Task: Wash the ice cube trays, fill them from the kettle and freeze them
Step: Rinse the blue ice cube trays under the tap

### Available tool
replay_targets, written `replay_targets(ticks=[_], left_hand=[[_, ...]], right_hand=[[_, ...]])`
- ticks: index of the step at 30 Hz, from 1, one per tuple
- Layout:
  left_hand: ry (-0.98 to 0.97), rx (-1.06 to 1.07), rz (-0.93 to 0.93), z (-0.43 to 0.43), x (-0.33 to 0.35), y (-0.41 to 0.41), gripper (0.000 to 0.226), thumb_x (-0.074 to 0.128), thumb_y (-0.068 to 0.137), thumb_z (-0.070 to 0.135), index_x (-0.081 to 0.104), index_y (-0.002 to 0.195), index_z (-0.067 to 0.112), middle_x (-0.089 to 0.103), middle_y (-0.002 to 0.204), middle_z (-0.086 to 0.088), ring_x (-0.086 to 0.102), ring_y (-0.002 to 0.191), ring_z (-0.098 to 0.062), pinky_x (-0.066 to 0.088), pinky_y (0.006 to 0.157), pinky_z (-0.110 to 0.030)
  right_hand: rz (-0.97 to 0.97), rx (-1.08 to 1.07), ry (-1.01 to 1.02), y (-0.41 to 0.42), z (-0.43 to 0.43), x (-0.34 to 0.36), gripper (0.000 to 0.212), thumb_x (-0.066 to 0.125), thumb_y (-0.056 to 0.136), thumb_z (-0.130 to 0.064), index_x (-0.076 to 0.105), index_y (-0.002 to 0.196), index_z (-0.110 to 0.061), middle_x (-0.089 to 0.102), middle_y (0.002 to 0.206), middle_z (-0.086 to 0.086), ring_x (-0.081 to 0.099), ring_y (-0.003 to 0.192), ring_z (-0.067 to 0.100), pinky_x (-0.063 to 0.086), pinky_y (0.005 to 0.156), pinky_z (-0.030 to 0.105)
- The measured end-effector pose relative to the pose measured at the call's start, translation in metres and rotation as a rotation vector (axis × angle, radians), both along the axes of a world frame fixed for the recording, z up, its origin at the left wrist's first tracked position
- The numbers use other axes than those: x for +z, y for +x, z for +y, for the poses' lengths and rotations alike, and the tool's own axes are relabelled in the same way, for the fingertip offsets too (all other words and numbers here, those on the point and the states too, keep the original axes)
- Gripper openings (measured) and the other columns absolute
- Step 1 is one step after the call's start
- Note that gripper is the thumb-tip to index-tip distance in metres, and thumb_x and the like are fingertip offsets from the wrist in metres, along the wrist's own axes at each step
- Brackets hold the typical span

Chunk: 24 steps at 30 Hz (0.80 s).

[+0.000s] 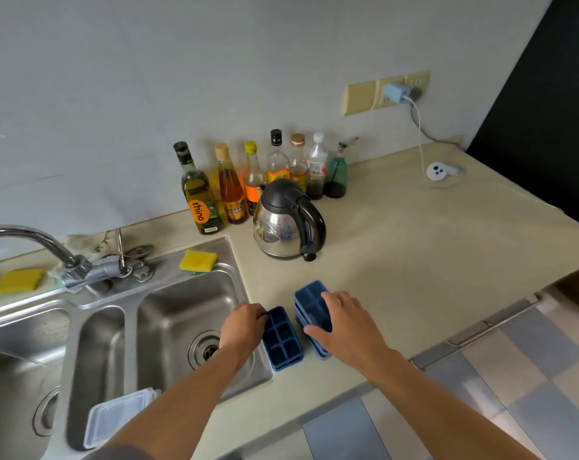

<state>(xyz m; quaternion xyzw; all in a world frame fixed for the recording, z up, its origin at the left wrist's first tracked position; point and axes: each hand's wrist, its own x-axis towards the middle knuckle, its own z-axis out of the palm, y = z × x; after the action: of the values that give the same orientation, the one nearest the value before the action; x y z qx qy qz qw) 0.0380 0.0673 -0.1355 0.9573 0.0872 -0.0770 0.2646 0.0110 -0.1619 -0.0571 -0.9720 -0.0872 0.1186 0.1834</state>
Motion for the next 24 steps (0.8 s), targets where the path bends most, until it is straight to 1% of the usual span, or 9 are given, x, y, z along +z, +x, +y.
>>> replay_targets(ticks=[6,9,11,14,17,18,19,22,24], left_hand=[[0.099,-0.089,0.012,-0.002,-0.010,-0.002,0.022,0.051,0.101,0.028,0.072,0.105,0.024,0.058,0.098,0.004,0.054,0.077,-0.017,0.044,0.067,-0.030],[0.061,-0.090,0.022,0.002,-0.009,-0.003,0.025,0.053,0.101,0.036,0.069,0.118,0.026,0.064,0.113,0.000,0.063,0.091,-0.021,0.053,0.078,-0.034],[-0.013,-0.037,0.012,0.008,-0.003,-0.004,0.035,0.056,0.100,0.041,0.066,0.129,0.024,0.066,0.121,0.000,0.067,0.102,-0.020,0.052,0.085,-0.034],[-0.235,0.116,-0.010,0.023,0.013,-0.008,0.034,0.057,0.101,0.039,0.068,0.125,0.018,0.072,0.117,-0.003,0.070,0.100,-0.018,0.054,0.087,-0.033],[-0.669,0.276,0.020,0.047,0.037,-0.016,0.035,0.052,0.104,0.039,0.069,0.116,0.011,0.073,0.105,-0.011,0.070,0.086,-0.017,0.059,0.081,-0.039],[-0.830,0.314,0.043,0.057,0.045,-0.021,0.039,0.048,0.105,0.043,0.069,0.114,0.012,0.073,0.105,-0.013,0.070,0.084,-0.018,0.059,0.077,-0.036],[-0.955,0.331,0.058,0.070,0.053,-0.026,0.044,0.043,0.105,0.049,0.070,0.114,0.015,0.075,0.106,-0.013,0.071,0.087,-0.020,0.059,0.076,-0.034],[-1.170,0.382,0.059,0.115,0.071,-0.044,0.062,0.032,0.102,0.065,0.074,0.117,0.023,0.076,0.113,-0.009,0.073,0.105,-0.024,0.058,0.086,-0.041],[-1.252,0.482,0.029,0.150,0.078,-0.056,0.066,0.031,0.096,0.074,0.076,0.115,0.030,0.075,0.116,-0.009,0.072,0.106,-0.022,0.057,0.080,-0.035]], right_hand=[[-0.028,0.002,-0.044,0.005,0.005,-0.002,0.073,0.063,0.092,-0.056,0.031,0.149,-0.022,0.049,0.133,0.004,0.048,0.118,0.024,0.049,0.093,0.036],[-0.059,-0.018,-0.023,0.010,0.011,0.001,0.068,0.063,0.091,-0.051,0.034,0.147,-0.023,0.052,0.125,0.003,0.048,0.115,0.022,0.050,0.088,0.033],[-0.089,-0.033,0.019,0.015,0.019,0.005,0.070,0.064,0.090,-0.051,0.035,0.148,-0.023,0.052,0.126,0.002,0.048,0.116,0.021,0.049,0.087,0.032],[-0.129,-0.028,0.106,0.023,0.044,0.016,0.074,0.067,0.088,-0.052,0.037,0.149,-0.023,0.054,0.128,0.000,0.048,0.117,0.019,0.049,0.089,0.032],[-0.110,0.006,0.209,0.029,0.090,0.028,0.071,0.068,0.087,-0.052,0.040,0.146,-0.026,0.057,0.126,-0.002,0.050,0.115,0.016,0.050,0.089,0.033],[-0.096,0.024,0.246,0.030,0.109,0.031,0.070,0.069,0.086,-0.051,0.041,0.145,-0.026,0.058,0.125,-0.002,0.052,0.112,0.016,0.050,0.087,0.033],[-0.076,0.047,0.281,0.030,0.129,0.035,0.070,0.069,0.085,-0.051,0.042,0.145,-0.027,0.060,0.125,-0.002,0.054,0.110,0.015,0.051,0.087,0.033],[0.009,0.123,0.380,0.025,0.197,0.045,0.077,0.071,0.082,-0.051,0.042,0.149,-0.027,0.062,0.133,-0.004,0.061,0.115,0.015,0.054,0.095,0.035],[0.047,0.182,0.431,0.018,0.244,0.050,0.076,0.071,0.079,-0.052,0.045,0.145,-0.029,0.062,0.132,-0.008,0.063,0.116,0.015,0.055,0.095,0.036]])
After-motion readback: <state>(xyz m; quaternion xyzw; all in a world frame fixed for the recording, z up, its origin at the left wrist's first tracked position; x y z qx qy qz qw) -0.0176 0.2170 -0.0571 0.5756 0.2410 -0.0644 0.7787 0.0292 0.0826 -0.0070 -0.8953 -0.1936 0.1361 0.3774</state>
